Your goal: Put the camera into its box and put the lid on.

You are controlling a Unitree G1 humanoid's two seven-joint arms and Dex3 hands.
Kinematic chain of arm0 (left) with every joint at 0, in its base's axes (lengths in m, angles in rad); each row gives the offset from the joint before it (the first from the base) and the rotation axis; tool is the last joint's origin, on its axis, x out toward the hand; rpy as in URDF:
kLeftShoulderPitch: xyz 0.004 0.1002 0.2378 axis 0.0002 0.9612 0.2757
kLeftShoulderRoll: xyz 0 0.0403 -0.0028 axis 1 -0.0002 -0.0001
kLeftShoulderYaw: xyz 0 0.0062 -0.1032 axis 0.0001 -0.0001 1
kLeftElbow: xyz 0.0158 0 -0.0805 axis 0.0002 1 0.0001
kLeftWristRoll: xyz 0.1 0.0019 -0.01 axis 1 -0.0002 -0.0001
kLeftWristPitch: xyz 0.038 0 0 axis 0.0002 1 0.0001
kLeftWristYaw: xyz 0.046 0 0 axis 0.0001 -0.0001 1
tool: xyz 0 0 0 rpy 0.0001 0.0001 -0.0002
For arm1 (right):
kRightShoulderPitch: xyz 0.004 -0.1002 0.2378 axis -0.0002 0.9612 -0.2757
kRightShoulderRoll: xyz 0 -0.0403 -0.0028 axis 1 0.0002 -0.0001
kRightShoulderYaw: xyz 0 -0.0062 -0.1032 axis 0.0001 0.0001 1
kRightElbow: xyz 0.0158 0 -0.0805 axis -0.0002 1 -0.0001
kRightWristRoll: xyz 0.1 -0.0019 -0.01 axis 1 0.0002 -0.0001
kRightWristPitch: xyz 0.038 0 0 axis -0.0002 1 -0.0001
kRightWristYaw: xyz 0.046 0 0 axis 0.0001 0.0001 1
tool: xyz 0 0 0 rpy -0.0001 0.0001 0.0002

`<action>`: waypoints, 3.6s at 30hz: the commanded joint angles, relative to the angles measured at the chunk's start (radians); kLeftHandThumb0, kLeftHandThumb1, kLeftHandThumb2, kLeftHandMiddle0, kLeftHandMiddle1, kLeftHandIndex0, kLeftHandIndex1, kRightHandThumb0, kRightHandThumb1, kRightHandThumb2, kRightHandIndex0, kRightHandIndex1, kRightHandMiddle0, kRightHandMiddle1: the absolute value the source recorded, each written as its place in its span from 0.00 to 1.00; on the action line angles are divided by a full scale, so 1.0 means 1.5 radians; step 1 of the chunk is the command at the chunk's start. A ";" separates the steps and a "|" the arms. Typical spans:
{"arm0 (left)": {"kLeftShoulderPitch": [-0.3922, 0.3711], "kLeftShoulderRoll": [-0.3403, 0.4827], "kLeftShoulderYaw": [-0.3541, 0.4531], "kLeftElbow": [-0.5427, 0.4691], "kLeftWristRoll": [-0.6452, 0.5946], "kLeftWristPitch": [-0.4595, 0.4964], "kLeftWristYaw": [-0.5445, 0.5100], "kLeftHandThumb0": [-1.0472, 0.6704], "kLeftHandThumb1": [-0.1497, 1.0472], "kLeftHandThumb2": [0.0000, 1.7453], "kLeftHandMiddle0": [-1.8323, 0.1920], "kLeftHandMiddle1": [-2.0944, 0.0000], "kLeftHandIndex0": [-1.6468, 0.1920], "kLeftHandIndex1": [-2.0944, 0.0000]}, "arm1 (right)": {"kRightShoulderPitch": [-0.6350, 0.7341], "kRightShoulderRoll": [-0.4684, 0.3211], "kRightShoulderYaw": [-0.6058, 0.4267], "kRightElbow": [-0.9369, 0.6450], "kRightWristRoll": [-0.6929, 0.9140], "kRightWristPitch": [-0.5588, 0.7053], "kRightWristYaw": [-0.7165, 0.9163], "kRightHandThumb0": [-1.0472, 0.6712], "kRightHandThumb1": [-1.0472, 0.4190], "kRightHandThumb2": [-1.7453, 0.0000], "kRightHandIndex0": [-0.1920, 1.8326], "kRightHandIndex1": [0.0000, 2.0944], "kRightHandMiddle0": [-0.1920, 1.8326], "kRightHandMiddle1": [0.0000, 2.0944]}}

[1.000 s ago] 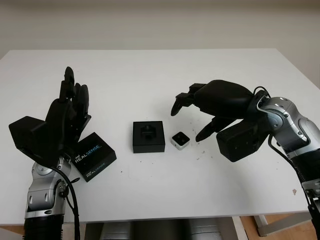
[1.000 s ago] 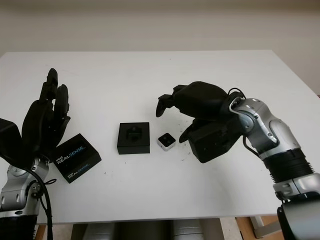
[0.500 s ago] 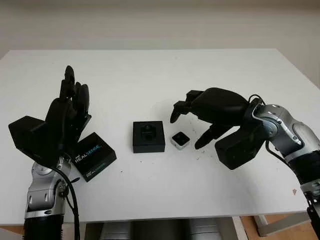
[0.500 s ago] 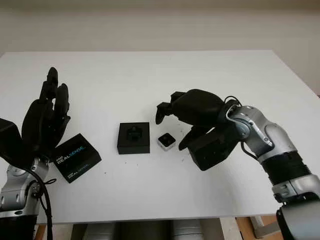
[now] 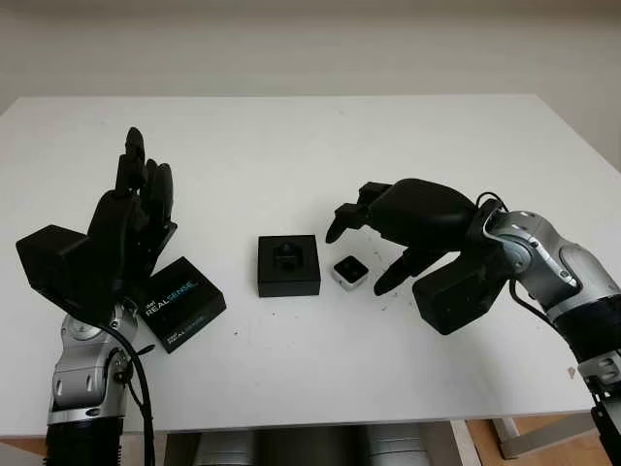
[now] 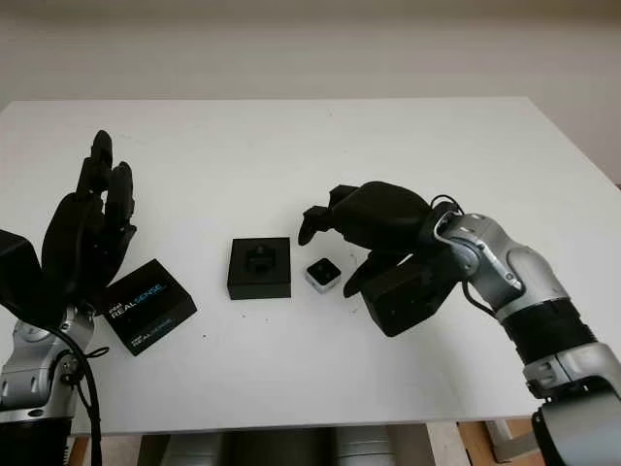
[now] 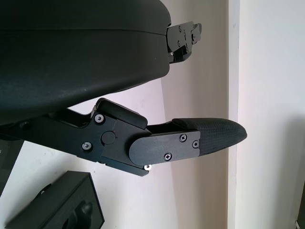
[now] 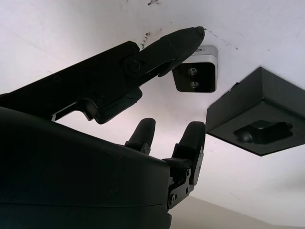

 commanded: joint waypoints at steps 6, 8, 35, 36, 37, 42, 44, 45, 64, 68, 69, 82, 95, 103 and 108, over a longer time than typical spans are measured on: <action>0.006 0.008 0.003 -0.013 -0.003 0.004 -0.002 0.14 1.00 0.31 1.00 1.00 1.00 1.00 | -0.004 0.008 0.008 0.031 -0.007 -0.015 -0.032 0.25 0.14 0.97 0.15 0.58 0.20 0.46; 0.008 0.010 0.003 -0.014 -0.001 0.006 -0.002 0.14 1.00 0.31 1.00 1.00 1.00 1.00 | -0.005 0.008 0.011 0.041 -0.013 -0.021 -0.043 0.26 0.14 0.97 0.15 0.60 0.20 0.47; 0.014 0.006 0.002 -0.013 -0.003 -0.005 -0.022 0.13 1.00 0.30 1.00 1.00 1.00 1.00 | -0.043 0.016 0.076 0.173 -0.132 -0.094 -0.230 0.33 0.11 0.97 0.20 0.70 0.29 0.53; 0.015 0.007 0.001 -0.014 -0.002 -0.005 -0.022 0.14 1.00 0.31 1.00 1.00 1.00 1.00 | -0.045 0.016 0.079 0.179 -0.136 -0.097 -0.240 0.33 0.10 0.97 0.21 0.70 0.29 0.55; 0.015 0.007 0.001 -0.014 -0.001 -0.006 -0.022 0.14 1.00 0.31 1.00 1.00 1.00 1.00 | -0.047 0.017 0.082 0.186 -0.139 -0.100 -0.248 0.34 0.09 0.97 0.22 0.73 0.30 0.59; 0.019 0.007 0.000 -0.013 -0.001 -0.010 -0.025 0.15 1.00 0.32 1.00 1.00 1.00 1.00 | -0.055 0.019 0.095 0.210 -0.159 -0.113 -0.300 0.35 0.05 0.97 0.25 0.76 0.30 0.71; 0.019 0.007 -0.001 -0.014 -0.002 -0.010 -0.026 0.16 1.00 0.32 1.00 1.00 1.00 1.00 | -0.059 0.019 0.099 0.218 -0.160 -0.122 -0.311 0.36 0.04 0.97 0.26 0.75 0.29 0.74; 0.019 0.007 -0.001 -0.013 -0.002 -0.011 -0.026 0.16 1.00 0.32 1.00 1.00 1.00 1.00 | -0.061 0.019 0.100 0.223 -0.158 -0.128 -0.316 0.36 0.03 0.97 0.26 0.73 0.28 0.74; 0.020 0.008 -0.005 -0.017 0.002 -0.002 -0.020 0.17 1.00 0.32 1.00 1.00 1.00 1.00 | -0.053 0.059 0.027 0.278 0.054 -0.089 -0.143 0.36 0.00 0.96 0.22 0.94 0.27 0.65; 0.020 0.008 -0.003 -0.019 -0.002 0.000 -0.022 0.17 1.00 0.32 1.00 1.00 1.00 1.00 | -0.056 0.064 0.021 0.295 0.073 -0.085 -0.128 0.36 0.00 0.96 0.24 0.92 0.28 0.66; 0.021 0.009 -0.003 -0.019 -0.002 0.000 -0.023 0.18 1.00 0.32 1.00 1.00 1.00 1.00 | -0.057 0.064 0.020 0.295 0.077 -0.078 -0.119 0.37 0.00 0.96 0.24 0.93 0.28 0.66; 0.015 0.015 -0.002 -0.010 -0.004 -0.002 -0.029 0.19 1.00 0.33 1.00 1.00 1.00 1.00 | -0.058 0.071 0.018 0.311 0.084 -0.081 -0.108 0.37 0.01 0.97 0.25 1.00 0.28 0.68; 0.011 0.018 -0.001 -0.007 -0.008 -0.001 -0.032 0.18 1.00 0.32 1.00 1.00 1.00 1.00 | -0.053 0.053 0.038 0.260 0.016 -0.087 -0.132 0.37 0.01 0.97 0.20 0.99 0.28 0.70; 0.013 0.017 -0.002 -0.009 -0.007 -0.001 -0.029 0.19 1.00 0.33 1.00 1.00 1.00 1.00 | -0.046 0.038 0.047 0.216 -0.032 -0.103 -0.163 0.37 0.02 0.97 0.22 0.87 0.29 0.68; 0.015 0.017 -0.002 -0.009 -0.004 -0.003 -0.028 0.19 1.00 0.33 1.00 1.00 1.00 1.00 | -0.045 0.045 0.036 0.227 -0.012 -0.132 -0.180 0.38 0.03 0.97 0.26 0.85 0.30 0.68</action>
